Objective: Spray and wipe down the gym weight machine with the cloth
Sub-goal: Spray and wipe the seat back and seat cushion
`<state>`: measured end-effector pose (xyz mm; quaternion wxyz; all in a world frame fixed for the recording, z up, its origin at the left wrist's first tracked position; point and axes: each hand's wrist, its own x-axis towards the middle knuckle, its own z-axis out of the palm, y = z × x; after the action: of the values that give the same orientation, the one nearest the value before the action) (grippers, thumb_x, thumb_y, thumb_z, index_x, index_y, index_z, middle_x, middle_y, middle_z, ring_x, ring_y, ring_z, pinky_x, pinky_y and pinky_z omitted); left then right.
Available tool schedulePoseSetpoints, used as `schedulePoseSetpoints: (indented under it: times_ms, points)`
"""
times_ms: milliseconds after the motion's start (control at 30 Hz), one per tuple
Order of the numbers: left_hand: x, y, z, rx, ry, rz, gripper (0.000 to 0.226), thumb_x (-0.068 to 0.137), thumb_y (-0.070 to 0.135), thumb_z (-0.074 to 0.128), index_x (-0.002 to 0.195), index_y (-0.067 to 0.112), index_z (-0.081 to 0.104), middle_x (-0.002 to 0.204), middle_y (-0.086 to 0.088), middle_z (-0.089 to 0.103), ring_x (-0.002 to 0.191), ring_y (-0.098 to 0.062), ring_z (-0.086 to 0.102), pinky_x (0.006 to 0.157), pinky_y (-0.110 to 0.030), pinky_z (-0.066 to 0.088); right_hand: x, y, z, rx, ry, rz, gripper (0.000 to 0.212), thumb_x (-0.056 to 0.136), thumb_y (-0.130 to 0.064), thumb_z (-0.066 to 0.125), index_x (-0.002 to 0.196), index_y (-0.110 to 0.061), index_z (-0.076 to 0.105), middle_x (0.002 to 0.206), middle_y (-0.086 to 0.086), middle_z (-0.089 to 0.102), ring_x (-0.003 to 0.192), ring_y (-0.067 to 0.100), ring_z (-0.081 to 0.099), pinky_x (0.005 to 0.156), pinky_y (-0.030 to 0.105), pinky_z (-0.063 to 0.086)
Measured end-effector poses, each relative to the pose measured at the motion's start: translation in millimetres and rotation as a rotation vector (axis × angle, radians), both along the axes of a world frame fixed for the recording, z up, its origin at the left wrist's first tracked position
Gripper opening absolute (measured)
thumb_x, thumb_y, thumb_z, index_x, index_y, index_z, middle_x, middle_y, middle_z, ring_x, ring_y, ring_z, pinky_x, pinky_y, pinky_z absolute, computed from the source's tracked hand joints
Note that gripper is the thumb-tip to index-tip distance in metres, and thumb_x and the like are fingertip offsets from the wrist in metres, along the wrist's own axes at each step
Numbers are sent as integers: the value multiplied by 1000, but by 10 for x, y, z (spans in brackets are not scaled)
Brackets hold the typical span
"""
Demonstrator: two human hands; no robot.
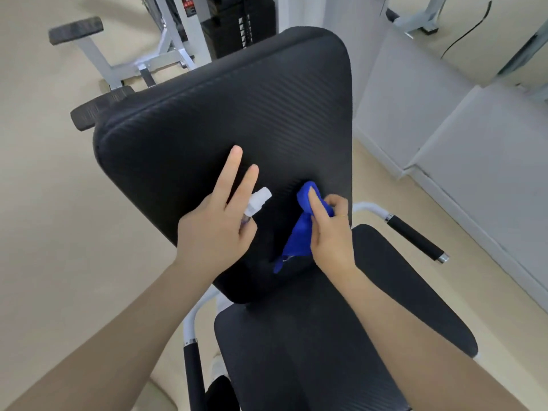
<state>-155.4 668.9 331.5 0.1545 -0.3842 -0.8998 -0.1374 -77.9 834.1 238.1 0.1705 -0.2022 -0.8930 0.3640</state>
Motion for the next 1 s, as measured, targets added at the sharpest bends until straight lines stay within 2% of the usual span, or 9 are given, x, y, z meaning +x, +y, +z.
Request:
schedulePoseSetpoints:
  times_ms: [100,167,300,400,500,633,800,900,1000]
  points:
    - [-12,-16,-8,35,2,-25,58,72,11,51,130,18,52,149,-4,32,47,-16,47,38,-17,24,-180,406,227,-38,67,-165,37,96,-16,40,132,-12,47,105,-18,39,90,-8,41,74,-5,24]
    - [-16,-20,-21,64,4,-42,58,70,8,55,128,19,54,148,-5,33,49,-16,50,38,-19,29,-325,578,351,-51,132,-267,36,97,-17,38,132,-16,47,94,-24,33,81,-19,38,72,-6,25]
    - [-17,-51,-69,119,-6,-73,50,69,7,57,118,14,61,146,-8,38,49,-15,49,36,-22,31,-395,277,288,-49,223,-360,49,93,-1,38,138,-18,44,101,-4,36,77,-4,40,79,8,31]
    - [-37,-145,-129,207,-57,-187,39,69,7,58,108,14,59,144,-6,37,52,-9,45,36,-28,36,-207,-488,-13,57,208,-179,61,81,10,45,138,-13,43,113,15,43,90,20,49,85,24,44]
    - [2,-350,-149,268,-115,-277,36,69,4,60,104,14,56,139,-3,38,63,-12,54,39,-33,43,-48,-999,-158,7,69,-7,53,83,6,52,133,-11,47,121,18,43,97,32,52,85,40,50]
    - [48,-775,-180,216,-118,-311,39,66,7,56,102,20,52,126,4,45,62,-12,52,34,-26,38,-16,-831,69,37,70,-19,59,83,12,46,135,-17,49,122,12,42,96,23,51,85,27,44]
    - [-154,-1171,-238,166,-136,-233,32,68,12,45,97,25,51,100,10,47,60,-13,48,40,-17,32,-338,-648,321,-129,191,-407,52,94,3,37,137,-26,45,112,1,36,81,-13,43,76,0,29]
    - [-249,-1270,-365,196,-167,-176,21,72,16,43,92,24,46,96,8,43,62,-14,45,43,-14,27,-445,-1022,219,-164,288,-523,54,92,4,37,138,-24,44,109,3,38,77,-2,42,78,2,30]
    - [-284,-1267,-512,245,-234,-133,13,79,27,45,92,24,42,95,7,41,64,-16,46,45,-12,25,-335,-1650,41,-39,275,-374,59,83,7,38,135,-17,47,106,12,41,84,14,45,79,8,32]
